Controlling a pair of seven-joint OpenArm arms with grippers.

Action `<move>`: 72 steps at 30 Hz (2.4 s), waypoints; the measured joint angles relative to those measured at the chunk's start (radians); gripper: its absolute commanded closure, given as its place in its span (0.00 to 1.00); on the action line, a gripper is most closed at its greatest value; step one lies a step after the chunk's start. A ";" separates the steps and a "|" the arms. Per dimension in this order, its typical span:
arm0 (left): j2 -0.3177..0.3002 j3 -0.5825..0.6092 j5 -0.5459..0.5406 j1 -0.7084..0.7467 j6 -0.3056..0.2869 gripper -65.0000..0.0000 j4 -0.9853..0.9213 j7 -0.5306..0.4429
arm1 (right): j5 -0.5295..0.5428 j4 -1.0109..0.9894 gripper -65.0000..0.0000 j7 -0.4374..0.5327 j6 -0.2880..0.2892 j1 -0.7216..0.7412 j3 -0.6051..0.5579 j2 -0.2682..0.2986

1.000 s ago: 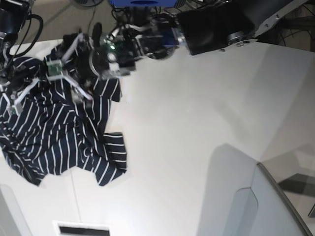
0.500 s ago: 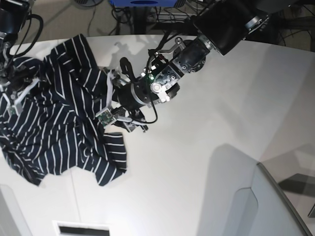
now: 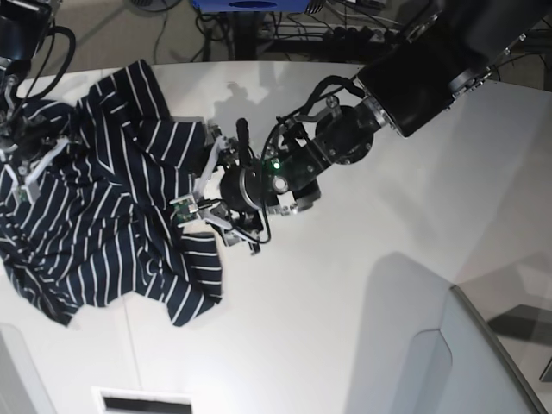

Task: Layout the t-shirt on the table in an organized manner, then fold the t-shirt properly
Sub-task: 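Release the fabric with the left gripper and regrasp another shirt edge, then pull the grasped shirt edge away from the right gripper with the left gripper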

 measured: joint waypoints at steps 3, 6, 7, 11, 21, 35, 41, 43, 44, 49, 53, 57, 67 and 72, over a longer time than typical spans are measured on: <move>-0.001 -0.005 -0.001 -0.003 -0.049 0.38 -0.005 0.000 | 0.000 0.000 0.99 0.000 0.000 0.000 0.000 0.000; 0.001 0.006 0.016 -0.037 -0.063 0.38 -0.036 0.003 | 0.000 0.000 0.99 0.000 0.000 0.000 0.000 0.000; 0.001 0.002 0.033 -0.056 -0.061 0.38 -0.056 0.012 | 0.000 0.000 0.99 0.000 0.000 0.000 0.000 0.000; 0.003 -0.002 0.060 -0.127 -0.183 0.38 -0.073 0.159 | 0.000 0.000 0.99 -0.007 0.000 0.005 0.000 0.000; 0.053 0.051 0.142 -0.142 -0.321 0.38 -0.126 0.155 | -0.002 0.000 0.99 -0.014 -0.008 0.011 0.004 -0.011; 0.081 0.052 0.134 -0.139 -0.321 0.39 -0.178 0.145 | -0.001 0.000 0.99 -0.006 -0.014 0.014 0.006 -0.025; 0.120 0.050 0.134 -0.135 -0.321 0.39 -0.219 0.145 | -0.001 0.000 0.99 -0.003 -0.014 0.014 0.006 -0.026; 0.137 0.050 0.134 -0.132 -0.321 0.39 -0.247 0.145 | -0.001 0.000 0.99 0.000 -0.014 0.014 0.006 -0.026; 0.145 0.050 0.134 -0.129 -0.321 0.39 -0.257 0.145 | -0.001 0.000 0.99 0.000 -0.014 0.014 0.006 -0.026; 0.171 0.048 0.072 -0.119 -0.321 0.39 -0.294 0.095 | -0.001 0.000 0.99 0.001 -0.014 0.014 0.006 -0.028; 0.169 0.048 -0.003 -0.117 -0.321 0.39 -0.297 0.087 | -0.001 0.000 0.99 0.001 -0.014 0.014 0.006 -0.028; 0.171 0.048 -0.021 -0.121 -0.321 0.39 -0.310 0.088 | -0.001 0.000 0.99 0.001 -0.014 0.014 0.006 -0.028; 0.173 0.057 -0.022 -0.113 -0.320 0.40 -0.353 0.088 | -0.001 0.000 0.99 0.001 -0.014 0.014 0.006 -0.028; 0.173 0.057 -0.024 -0.113 -0.320 0.75 -0.353 0.088 | -0.001 0.000 0.99 0.001 -0.014 0.014 0.006 -0.028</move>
